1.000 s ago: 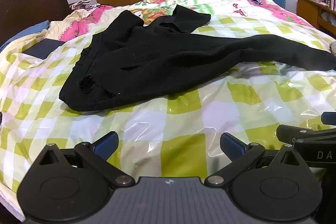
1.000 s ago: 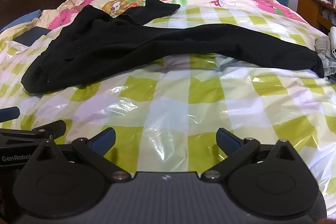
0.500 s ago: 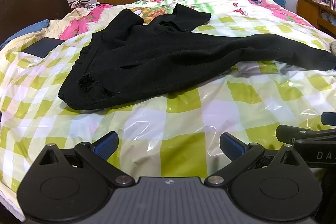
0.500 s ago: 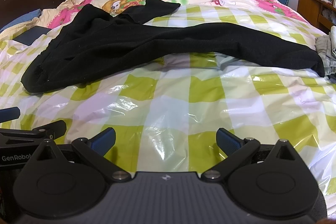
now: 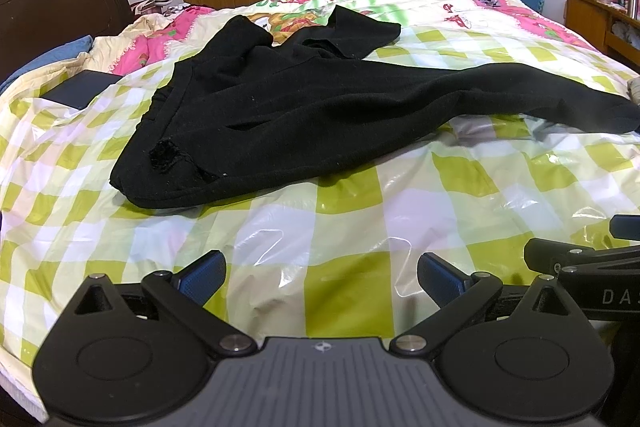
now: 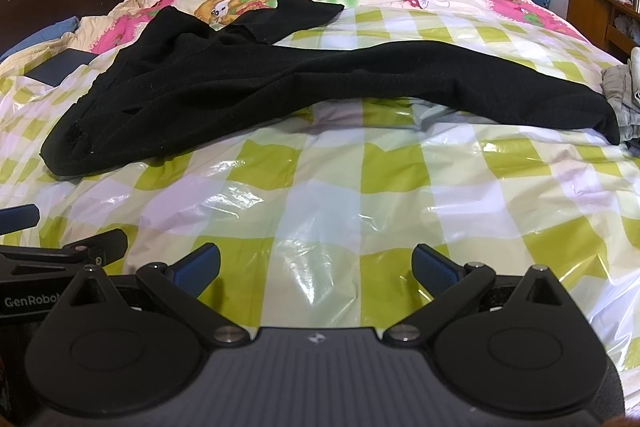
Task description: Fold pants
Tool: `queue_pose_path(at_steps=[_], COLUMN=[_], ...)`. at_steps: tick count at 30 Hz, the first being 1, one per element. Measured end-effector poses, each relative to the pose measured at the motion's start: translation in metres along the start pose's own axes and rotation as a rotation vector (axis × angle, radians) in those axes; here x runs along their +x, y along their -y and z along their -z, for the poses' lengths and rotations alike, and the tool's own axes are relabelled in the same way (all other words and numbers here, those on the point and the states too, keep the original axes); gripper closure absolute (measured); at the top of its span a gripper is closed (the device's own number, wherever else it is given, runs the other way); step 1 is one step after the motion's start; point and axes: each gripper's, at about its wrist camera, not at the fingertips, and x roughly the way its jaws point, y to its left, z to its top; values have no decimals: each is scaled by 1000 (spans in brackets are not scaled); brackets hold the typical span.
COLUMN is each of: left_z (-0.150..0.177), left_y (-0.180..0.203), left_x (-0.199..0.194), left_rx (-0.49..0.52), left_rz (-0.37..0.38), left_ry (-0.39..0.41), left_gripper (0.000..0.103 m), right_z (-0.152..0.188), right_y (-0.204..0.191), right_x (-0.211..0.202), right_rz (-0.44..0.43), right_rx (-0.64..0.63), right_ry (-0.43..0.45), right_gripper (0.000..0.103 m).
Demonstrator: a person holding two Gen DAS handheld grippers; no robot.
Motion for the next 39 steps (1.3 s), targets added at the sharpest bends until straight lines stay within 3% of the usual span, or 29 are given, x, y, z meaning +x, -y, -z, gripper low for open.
queue_pose_path(at_steps=[39], left_z=[2], left_y=[2], left_x=[2], left_rx=[-5], left_rz=[4], left_ry=[-6], left_gripper=[0], right_z=[1], right_y=[0], right_x=[1], right_rz=[1], right_rx=[3], right_ry=[-3], right_gripper=[2])
